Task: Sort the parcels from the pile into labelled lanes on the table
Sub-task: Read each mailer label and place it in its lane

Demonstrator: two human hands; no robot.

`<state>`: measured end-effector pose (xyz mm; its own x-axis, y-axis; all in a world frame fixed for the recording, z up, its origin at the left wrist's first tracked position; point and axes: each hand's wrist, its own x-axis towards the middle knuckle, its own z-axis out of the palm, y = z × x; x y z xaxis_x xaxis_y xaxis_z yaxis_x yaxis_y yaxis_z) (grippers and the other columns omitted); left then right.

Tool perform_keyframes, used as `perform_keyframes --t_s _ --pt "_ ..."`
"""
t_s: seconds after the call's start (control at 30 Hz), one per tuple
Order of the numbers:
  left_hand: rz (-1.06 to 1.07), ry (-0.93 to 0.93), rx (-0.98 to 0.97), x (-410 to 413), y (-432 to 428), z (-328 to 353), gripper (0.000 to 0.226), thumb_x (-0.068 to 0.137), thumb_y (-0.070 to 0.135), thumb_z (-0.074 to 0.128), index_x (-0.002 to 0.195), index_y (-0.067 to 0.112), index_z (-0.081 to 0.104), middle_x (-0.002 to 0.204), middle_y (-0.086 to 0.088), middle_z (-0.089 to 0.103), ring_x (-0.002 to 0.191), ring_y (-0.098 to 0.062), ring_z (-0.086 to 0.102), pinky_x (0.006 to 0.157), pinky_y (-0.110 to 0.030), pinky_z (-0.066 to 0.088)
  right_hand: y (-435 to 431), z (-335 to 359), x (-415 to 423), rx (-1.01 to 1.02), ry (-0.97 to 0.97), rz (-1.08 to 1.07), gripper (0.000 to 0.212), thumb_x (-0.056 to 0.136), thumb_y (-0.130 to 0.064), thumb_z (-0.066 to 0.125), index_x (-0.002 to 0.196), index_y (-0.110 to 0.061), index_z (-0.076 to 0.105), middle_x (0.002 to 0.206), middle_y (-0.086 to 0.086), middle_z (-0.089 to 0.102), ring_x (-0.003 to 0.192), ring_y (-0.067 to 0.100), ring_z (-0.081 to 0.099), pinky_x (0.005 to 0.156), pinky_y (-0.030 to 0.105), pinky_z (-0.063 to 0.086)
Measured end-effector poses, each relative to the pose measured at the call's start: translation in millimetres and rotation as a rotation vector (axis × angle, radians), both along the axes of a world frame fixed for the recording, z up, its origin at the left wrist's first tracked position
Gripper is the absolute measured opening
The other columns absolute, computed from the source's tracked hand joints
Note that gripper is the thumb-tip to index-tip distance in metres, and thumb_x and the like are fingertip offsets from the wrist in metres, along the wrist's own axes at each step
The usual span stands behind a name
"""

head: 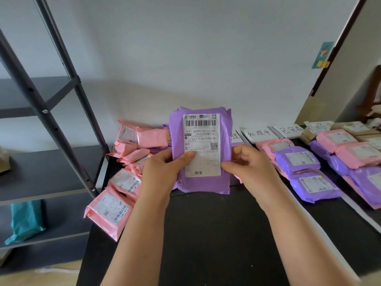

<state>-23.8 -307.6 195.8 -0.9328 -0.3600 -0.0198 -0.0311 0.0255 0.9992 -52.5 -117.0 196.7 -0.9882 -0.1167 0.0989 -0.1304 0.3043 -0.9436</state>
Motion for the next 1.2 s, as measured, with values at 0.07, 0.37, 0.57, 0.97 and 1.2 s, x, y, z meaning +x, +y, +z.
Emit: perform_keyframes --t_s 0.07,0.37,0.57,0.97,1.2 --pt "-0.019 0.000 -0.034 0.8 -2.2 -1.0 0.007 0.082 0.020 0.079 0.079 0.022 0.073 0.078 0.007 0.076 0.080 -0.019 0.074 0.073 -0.034 0.062 -2.1 1.3 0.2 -0.009 0.036 -0.086 0.017 0.086 -0.015 0.073 0.097 -0.028 0.067 0.088 -0.016 0.072 0.081 -0.005 0.065 0.071 0.017 0.046" --pt "-0.151 0.005 -0.353 1.5 -6.6 -8.8 0.013 0.086 0.019 0.076 0.077 0.028 0.071 0.066 0.018 0.071 0.061 0.002 0.066 0.056 -0.023 0.052 -5.2 7.6 3.9 0.381 0.441 -0.272 0.041 0.094 -0.027 0.065 0.134 -0.024 0.059 0.127 -0.010 0.063 0.122 0.013 0.054 0.105 0.053 0.042" --pt "-0.242 0.056 -0.425 3.5 -4.4 -16.9 0.027 0.087 0.022 0.074 0.066 0.033 0.062 0.063 0.014 0.063 0.054 0.002 0.055 0.046 -0.013 0.036 -4.2 -11.6 16.5 0.504 0.431 -0.334 0.029 0.092 -0.026 0.067 0.121 -0.020 0.064 0.103 -0.015 0.056 0.100 0.008 0.051 0.096 0.054 0.047" --pt "-0.347 -0.014 -0.519 -4.4 40.0 -53.7 0.016 0.088 0.032 0.072 0.090 0.020 0.062 0.082 0.009 0.054 0.071 -0.006 0.047 0.057 -0.018 0.030 39.1 -30.3 65.7 0.264 0.078 -0.416 0.017 0.089 -0.024 0.073 0.089 -0.033 0.058 0.087 -0.017 0.062 0.087 -0.011 0.057 0.069 0.002 0.044" --pt "-0.233 0.001 -0.483 7.9 106.5 -57.1 0.059 0.087 0.030 0.074 0.140 0.027 0.049 0.139 0.005 0.050 0.128 -0.013 0.045 0.095 -0.027 0.038 114.3 -38.6 73.4 0.127 0.010 -0.592 0.020 0.089 -0.030 0.073 0.106 -0.023 0.066 0.092 -0.015 0.066 0.084 0.000 0.063 0.068 0.013 0.046"
